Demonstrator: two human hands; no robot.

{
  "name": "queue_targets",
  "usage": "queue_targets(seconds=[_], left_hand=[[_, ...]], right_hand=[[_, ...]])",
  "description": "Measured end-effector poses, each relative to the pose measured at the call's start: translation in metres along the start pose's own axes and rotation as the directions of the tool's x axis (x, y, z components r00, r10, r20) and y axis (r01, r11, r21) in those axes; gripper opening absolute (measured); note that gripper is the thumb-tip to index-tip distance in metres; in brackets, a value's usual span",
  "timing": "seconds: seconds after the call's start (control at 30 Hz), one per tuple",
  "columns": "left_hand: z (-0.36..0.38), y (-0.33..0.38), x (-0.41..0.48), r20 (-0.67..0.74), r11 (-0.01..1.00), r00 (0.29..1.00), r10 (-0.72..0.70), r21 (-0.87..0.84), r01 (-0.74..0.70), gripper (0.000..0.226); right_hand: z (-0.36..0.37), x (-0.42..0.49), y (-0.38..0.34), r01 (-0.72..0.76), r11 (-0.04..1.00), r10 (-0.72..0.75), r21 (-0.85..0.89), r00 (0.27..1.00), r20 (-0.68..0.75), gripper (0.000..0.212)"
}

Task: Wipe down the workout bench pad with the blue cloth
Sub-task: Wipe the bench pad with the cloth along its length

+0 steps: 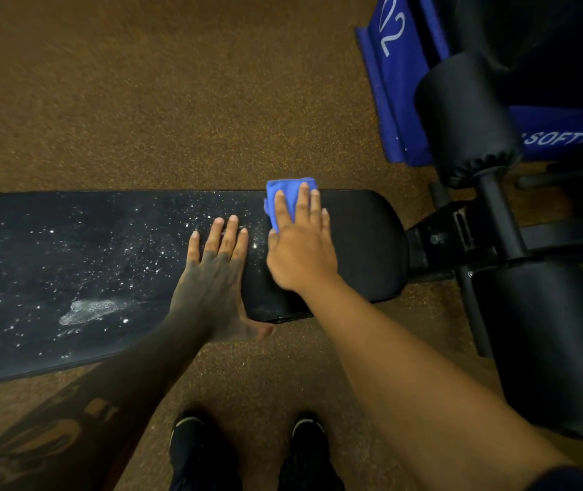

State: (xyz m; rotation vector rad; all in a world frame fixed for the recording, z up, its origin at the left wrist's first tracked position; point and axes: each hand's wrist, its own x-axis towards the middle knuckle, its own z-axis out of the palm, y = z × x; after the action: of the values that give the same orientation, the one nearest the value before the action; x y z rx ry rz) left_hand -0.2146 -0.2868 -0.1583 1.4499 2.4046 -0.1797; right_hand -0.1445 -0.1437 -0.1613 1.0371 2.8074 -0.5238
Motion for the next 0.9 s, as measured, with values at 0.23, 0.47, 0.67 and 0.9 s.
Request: queue_targets(seconds=[0.23,0.47,0.67,0.9], left_hand=[[0.0,-0.003,0.0,-0.008,0.998,1.0,0.027,-0.048,-0.028,0.157],[0.0,-0.003,0.003,0.016,1.0,1.0,0.013,-0.025,-0.013,0.157],[0.001,-0.004,0.002,0.023,1.0,1.0,0.004,-0.03,-0.003,0.158],[-0.002,-0.001,0.001,0.015,0.999,1.0,-0.025,-0.037,0.026,0.158]], right_hand=[[-0.011,-0.015,0.023,0.177,0.981,-0.18,-0.078,0.983,-0.024,0.061],[-0.001,0.039,0.015,0.026,0.997,-0.026,-0.067,1.0,0.001,0.06],[0.003,0.01,0.009,0.063,0.997,-0.064,-0.036,0.998,-0.021,0.062],[0.003,0.016,0.002,0.117,0.99,-0.115,-0.082,0.993,0.036,0.063]])
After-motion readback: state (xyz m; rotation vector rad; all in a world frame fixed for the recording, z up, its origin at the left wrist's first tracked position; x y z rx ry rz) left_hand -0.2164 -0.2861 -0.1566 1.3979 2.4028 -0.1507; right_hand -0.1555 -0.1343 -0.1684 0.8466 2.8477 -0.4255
